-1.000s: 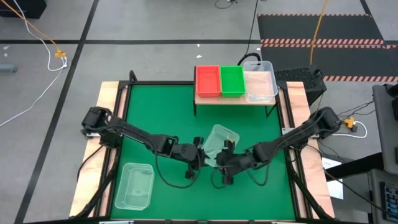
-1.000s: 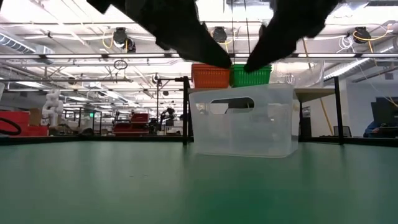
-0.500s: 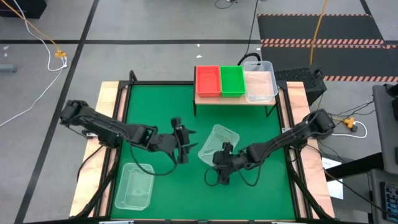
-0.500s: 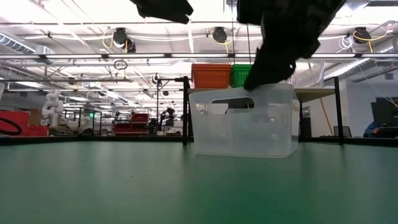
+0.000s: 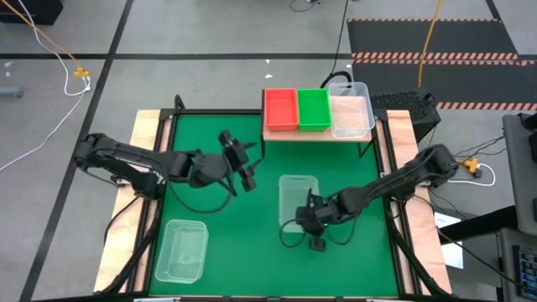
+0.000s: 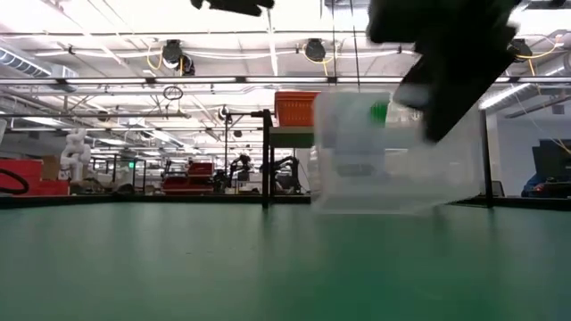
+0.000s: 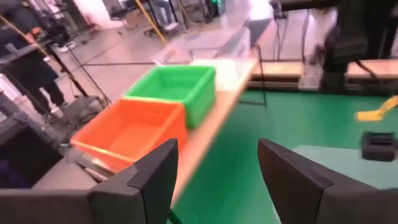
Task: Stack baskets on shelf by color
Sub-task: Stack the top transparent bin on the top of the transparent bin
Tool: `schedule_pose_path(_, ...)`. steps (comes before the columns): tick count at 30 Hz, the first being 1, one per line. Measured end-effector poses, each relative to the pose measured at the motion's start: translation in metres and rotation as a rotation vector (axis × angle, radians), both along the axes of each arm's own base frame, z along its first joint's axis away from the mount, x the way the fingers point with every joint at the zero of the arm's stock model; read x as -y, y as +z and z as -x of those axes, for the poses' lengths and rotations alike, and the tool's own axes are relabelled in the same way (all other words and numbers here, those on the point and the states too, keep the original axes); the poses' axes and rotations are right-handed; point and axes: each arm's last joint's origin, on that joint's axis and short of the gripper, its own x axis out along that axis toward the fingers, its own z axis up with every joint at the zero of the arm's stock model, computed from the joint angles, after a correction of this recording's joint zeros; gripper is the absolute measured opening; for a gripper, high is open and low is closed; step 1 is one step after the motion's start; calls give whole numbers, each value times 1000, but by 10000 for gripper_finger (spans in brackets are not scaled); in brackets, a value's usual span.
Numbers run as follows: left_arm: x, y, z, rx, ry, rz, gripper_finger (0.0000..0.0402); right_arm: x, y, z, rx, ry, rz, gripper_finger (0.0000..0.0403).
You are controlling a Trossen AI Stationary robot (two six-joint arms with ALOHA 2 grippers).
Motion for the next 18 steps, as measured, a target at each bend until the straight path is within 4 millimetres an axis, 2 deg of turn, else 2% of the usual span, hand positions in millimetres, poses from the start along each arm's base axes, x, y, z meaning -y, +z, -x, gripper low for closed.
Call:
schedule_pose_path(5, -3, 21, 15, 87, 1, 16, 223, -1, 45, 38, 34, 184, -81, 3)
schedule_pose_path(7, -3, 25, 15, 115, 0, 25, 223, -3, 68, 59, 119, 295, -87, 3)
schedule_pose_path(10, -1, 20, 13, 84, -7, 21, 223, -2, 101, 92, 299, 494, -64, 2)
schedule_pose_path(13, -1, 18, 10, 85, -3, 19, 223, 5, 125, 120, 476, 634, 29, 2)
schedule_pose_path(16, -4, 17, 9, 77, 3, 14, 223, 17, 153, 138, 585, 562, 120, 1)
schedule_pose_path(18, -5, 18, 9, 88, 9, 16, 223, 27, 172, 145, 623, 478, 250, 1)
